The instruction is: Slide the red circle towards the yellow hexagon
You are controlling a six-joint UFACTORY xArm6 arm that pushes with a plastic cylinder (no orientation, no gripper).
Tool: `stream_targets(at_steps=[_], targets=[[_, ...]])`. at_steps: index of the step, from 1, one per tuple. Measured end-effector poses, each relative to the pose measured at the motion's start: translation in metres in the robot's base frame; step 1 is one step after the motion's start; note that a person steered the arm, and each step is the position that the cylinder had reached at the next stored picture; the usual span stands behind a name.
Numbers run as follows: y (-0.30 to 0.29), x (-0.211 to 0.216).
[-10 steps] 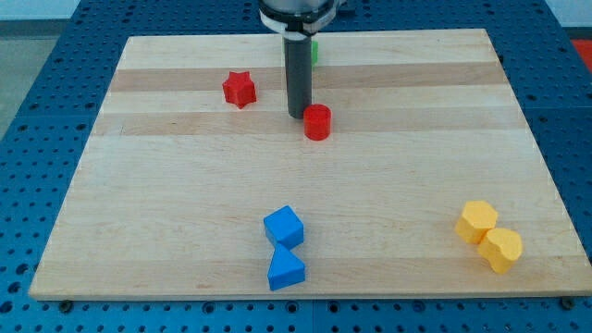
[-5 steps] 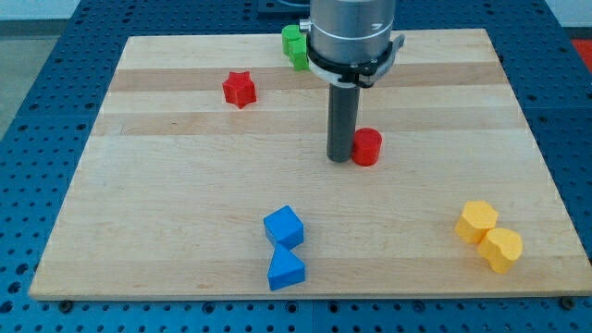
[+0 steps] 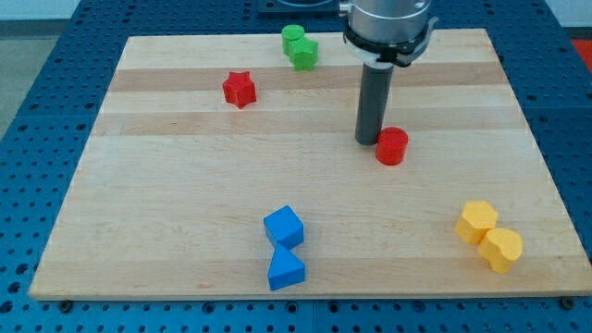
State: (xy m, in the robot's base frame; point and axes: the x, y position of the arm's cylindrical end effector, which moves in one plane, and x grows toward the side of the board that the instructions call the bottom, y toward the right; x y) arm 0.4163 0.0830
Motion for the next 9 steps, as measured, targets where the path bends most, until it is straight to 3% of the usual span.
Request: stream_targets(at_steps=[5, 9], targets=[[0.039, -0.015], [0.04, 0.057]])
